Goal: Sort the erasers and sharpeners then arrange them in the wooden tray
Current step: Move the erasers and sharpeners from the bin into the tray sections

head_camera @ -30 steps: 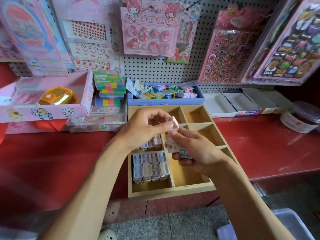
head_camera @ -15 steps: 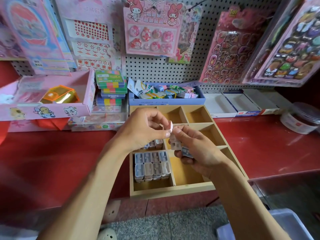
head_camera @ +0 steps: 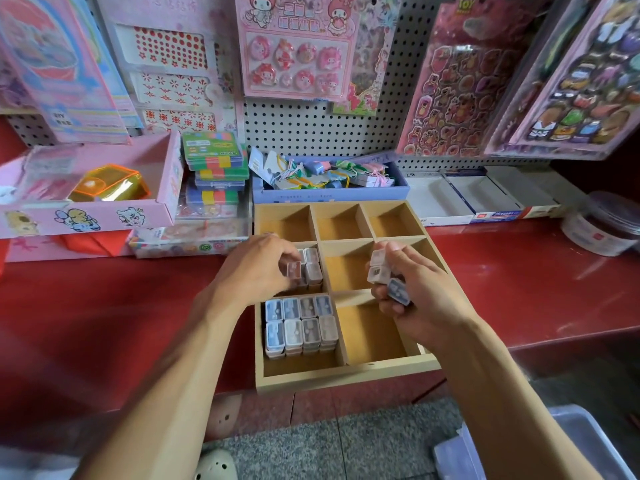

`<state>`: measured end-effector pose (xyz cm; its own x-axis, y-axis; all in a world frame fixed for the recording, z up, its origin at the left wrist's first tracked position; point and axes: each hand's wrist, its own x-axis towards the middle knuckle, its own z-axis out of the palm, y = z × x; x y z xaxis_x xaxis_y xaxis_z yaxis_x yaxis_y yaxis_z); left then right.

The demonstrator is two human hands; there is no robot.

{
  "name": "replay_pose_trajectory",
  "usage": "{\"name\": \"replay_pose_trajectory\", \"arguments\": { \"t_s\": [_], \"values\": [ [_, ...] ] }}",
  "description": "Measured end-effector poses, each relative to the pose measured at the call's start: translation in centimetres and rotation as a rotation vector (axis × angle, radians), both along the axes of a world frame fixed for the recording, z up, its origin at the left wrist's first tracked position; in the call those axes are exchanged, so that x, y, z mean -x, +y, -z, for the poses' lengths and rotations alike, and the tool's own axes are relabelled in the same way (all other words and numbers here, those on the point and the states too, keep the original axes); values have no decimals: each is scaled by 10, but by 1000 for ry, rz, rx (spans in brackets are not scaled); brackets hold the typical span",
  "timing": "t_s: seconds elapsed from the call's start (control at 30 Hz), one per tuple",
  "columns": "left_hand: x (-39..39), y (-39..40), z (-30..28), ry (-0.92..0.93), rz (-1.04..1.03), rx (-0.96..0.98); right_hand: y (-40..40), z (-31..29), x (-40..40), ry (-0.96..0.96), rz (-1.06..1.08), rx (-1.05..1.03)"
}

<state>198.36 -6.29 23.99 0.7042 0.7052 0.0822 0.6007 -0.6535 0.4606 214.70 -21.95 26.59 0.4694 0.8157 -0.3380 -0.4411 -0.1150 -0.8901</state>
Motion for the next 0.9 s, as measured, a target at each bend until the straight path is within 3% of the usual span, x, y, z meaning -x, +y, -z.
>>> {"name": "replay_pose_trajectory", "arguments": {
  "t_s": [0.4,0.5,0.6,0.67,0.9],
  "values": [
    [-8,-3,3,41,-5,-67,3,3,4,73,8,-5],
    [-6,-4,-8,2,-16,33,7,2,8,135,11,-62],
    [-9,-16,-25,-282,-12,269,11,1,15,151,6,-114],
    [-15,-30,-36,-379,24,406,14,1,20,156,-9,-144],
    [-21,-42,-37,-423,33,555,20,2,27,15,-66,-179]
  ]
}}
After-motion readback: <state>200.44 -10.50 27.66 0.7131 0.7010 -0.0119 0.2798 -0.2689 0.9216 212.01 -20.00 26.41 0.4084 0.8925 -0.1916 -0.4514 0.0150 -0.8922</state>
